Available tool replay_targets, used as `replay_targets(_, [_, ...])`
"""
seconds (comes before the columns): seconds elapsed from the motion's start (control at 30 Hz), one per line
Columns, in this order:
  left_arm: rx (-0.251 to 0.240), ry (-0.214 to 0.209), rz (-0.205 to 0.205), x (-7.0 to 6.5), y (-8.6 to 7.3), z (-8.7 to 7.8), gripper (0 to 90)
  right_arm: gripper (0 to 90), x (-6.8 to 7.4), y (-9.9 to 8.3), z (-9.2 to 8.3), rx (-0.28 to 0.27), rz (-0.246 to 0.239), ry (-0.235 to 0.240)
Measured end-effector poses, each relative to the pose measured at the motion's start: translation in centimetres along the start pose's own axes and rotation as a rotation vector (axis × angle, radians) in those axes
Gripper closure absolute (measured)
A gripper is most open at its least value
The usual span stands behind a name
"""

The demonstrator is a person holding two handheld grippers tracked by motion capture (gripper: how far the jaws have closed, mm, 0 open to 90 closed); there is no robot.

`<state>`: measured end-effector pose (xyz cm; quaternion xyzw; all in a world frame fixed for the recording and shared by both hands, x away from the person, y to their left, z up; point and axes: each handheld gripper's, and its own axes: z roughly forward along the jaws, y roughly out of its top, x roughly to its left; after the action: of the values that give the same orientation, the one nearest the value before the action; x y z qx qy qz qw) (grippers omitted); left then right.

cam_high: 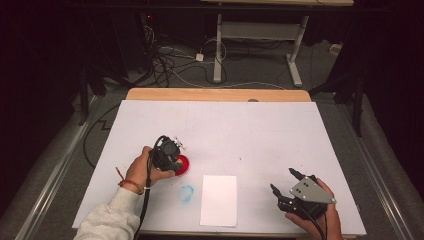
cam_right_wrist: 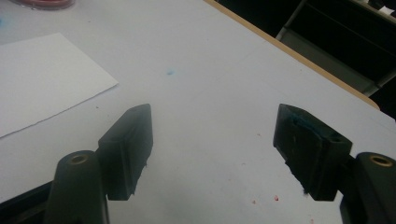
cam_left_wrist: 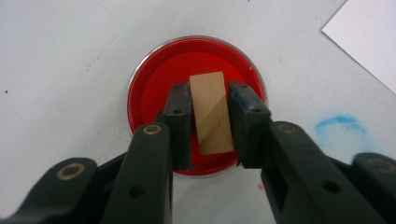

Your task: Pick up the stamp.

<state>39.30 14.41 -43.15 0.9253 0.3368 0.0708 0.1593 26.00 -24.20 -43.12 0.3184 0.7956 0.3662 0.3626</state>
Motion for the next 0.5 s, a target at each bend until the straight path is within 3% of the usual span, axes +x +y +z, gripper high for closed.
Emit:
replay_targets(0.33, [0.006,0.023,0.011,0.03,0.02,0.03,73.4,29.8,0.05,0.02,0.02,0.006,-0.004,0.006])
replay_targets(0.5, [0.005,0.013,0.02,0.16,-0.07,0.07,73.6,29.7,0.03,0.0,0.02,0.007,-0.003,0.004])
